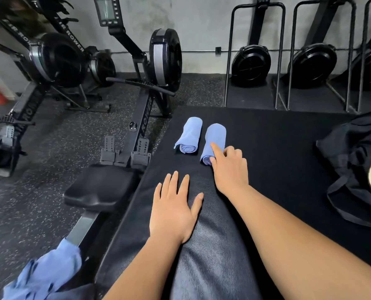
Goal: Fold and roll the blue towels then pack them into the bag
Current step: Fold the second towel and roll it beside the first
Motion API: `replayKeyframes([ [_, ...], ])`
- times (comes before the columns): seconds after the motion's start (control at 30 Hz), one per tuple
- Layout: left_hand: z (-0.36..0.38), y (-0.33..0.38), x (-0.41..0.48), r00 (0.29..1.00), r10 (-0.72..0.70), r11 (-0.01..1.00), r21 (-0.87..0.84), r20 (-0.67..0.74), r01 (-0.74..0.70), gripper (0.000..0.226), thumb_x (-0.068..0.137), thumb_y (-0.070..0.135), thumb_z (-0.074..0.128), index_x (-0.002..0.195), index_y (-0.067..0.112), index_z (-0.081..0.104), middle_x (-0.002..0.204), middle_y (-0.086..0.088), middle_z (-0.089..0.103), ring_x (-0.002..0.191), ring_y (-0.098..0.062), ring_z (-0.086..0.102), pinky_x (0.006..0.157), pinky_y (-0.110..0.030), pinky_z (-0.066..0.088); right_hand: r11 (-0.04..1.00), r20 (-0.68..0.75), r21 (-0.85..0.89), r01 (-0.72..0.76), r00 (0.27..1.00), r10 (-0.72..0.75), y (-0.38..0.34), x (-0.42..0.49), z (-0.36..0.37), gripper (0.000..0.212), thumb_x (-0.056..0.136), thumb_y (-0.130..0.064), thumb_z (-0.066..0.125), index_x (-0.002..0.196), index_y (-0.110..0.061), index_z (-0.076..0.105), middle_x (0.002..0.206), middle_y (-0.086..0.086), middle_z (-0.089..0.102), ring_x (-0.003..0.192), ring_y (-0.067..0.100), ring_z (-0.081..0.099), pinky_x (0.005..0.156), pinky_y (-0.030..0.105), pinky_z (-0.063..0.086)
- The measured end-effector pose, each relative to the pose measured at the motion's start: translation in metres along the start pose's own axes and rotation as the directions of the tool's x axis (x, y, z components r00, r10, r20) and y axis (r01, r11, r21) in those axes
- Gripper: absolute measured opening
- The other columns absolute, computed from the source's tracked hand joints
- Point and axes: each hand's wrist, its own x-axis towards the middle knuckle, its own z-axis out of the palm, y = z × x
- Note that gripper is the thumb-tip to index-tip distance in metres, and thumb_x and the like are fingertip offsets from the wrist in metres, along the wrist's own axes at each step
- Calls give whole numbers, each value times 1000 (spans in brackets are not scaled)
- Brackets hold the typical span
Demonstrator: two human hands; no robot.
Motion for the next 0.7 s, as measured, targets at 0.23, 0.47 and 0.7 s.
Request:
replayKeyframes([
  [0.23,3,-1,1,1000,-8,1000,-20,-18,7,76,103,73,13,166,32,23,176,-1,13,163,-18,1,132,-43,5,1000,35,-11,-8,999,9,-15,38,10,50,111,-40,35,159,-35,25,125,5,46,108,26,41,82,38,35],
  [0.47,3,-2,2,999,-14,998,-66,-40,12,76,104,72,15,166,29,25,176,-3,14,163,-18,3,132,-43,5,999,56,-34,-17,998,19,-19,41,15,55,111,-42,33,163,-35,15,132,7,48,111,28,43,86,39,39],
  [0.7,-4,-5,1,992,0,980,-200,-126,-25,63,107,58,33,157,22,43,165,-2,39,154,-20,28,128,-41,22,1000,110,-14,5,994,-4,-19,-1,-7,60,110,-49,34,164,-36,13,139,7,44,118,29,42,94,41,43],
])
